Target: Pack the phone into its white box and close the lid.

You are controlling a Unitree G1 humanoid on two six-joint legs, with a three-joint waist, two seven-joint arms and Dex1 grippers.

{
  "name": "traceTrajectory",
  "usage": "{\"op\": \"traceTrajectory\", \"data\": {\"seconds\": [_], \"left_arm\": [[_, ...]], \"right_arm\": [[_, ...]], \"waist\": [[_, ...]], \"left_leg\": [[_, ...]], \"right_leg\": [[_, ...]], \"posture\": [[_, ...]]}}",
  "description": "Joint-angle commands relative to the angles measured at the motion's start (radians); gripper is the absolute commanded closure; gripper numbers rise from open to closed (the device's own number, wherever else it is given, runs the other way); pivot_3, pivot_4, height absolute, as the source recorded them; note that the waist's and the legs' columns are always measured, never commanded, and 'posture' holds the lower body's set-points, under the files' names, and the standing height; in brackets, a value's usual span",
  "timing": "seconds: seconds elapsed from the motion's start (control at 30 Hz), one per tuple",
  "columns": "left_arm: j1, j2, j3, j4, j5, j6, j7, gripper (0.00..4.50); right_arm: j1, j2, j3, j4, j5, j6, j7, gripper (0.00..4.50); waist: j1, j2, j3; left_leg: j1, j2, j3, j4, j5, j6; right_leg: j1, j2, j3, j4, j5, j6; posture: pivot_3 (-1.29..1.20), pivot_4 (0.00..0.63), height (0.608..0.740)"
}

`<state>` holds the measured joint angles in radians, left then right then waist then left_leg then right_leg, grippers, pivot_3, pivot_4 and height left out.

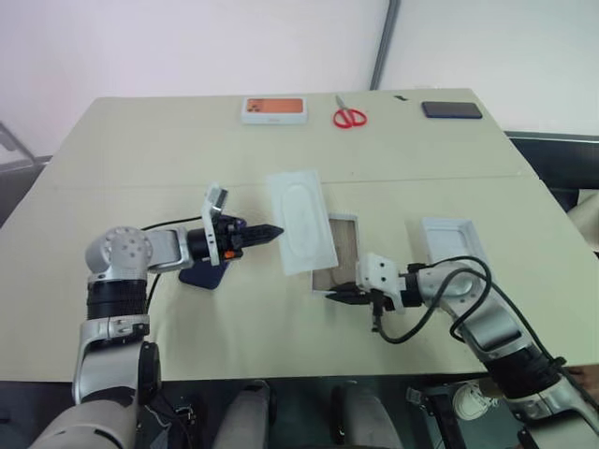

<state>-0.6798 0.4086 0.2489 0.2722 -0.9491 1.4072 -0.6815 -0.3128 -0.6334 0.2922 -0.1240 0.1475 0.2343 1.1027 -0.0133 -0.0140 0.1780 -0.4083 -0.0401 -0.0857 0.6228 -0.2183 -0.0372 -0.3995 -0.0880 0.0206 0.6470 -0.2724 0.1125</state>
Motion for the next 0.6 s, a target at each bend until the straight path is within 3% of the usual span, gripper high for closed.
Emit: {"op": "traceTrajectory", "data": {"seconds": [0.03, 0.1, 0.27, 0.47, 0.6], "left_arm": [[-0.007, -0.013, -0.008, -0.027, 0.001, -0.003, 0.002, 4.50], [-0.006, -0.020, -0.023, -0.028, 0.010, -0.009, 0.000, 4.50], [-0.021, -0.030, -0.055, -0.010, 0.030, -0.027, -0.018, 4.50], [-0.030, -0.048, -0.090, 0.002, 0.043, -0.032, -0.046, 4.50], [-0.044, -0.064, -0.123, 0.024, 0.071, -0.060, -0.071, 4.50]], "right_arm": [[-0.007, 0.006, -0.007, -0.058, 0.032, 0.012, 0.013, 4.19], [-0.005, -0.001, -0.017, -0.066, 0.035, 0.008, 0.016, 3.58], [0.022, -0.057, -0.076, -0.125, 0.088, 0.055, 0.034, 0.97], [0.101, -0.172, -0.235, -0.106, 0.154, 0.018, 0.074, 0.97], [0.106, -0.190, -0.314, -0.050, 0.154, -0.027, 0.043, 0.97]], "waist": [[0.000, 0.000, 0.000], [0.000, 0.000, 0.000], [0.001, -0.001, 0.000], [0.003, -0.002, 0.001], [0.001, -0.002, 0.001]], "left_leg": [[0.000, 0.000, 0.000, 0.000, 0.000, 0.000], [0.000, 0.000, 0.000, 0.000, 0.000, 0.000], [0.000, 0.000, 0.000, 0.000, 0.000, 0.000], [0.000, 0.000, 0.000, 0.000, 0.000, 0.000], [0.000, 0.000, 0.001, 0.000, 0.000, 0.000]], "right_leg": [[0.000, 0.000, 0.000, 0.000, 0.000, 0.000], [0.000, 0.000, 0.000, 0.000, 0.000, 0.000], [0.000, 0.000, 0.000, 0.000, 0.000, 0.000], [0.001, 0.000, 0.000, -0.001, 0.000, 0.000], [0.001, 0.000, 0.000, -0.001, 0.000, 0.000]], "posture": [[0.00, 0.150, 0.740], [0.00, 0.150, 0.740], [0.00, 0.150, 0.740], [0.00, 0.150, 0.740], [0.00, 0.150, 0.740]]}}
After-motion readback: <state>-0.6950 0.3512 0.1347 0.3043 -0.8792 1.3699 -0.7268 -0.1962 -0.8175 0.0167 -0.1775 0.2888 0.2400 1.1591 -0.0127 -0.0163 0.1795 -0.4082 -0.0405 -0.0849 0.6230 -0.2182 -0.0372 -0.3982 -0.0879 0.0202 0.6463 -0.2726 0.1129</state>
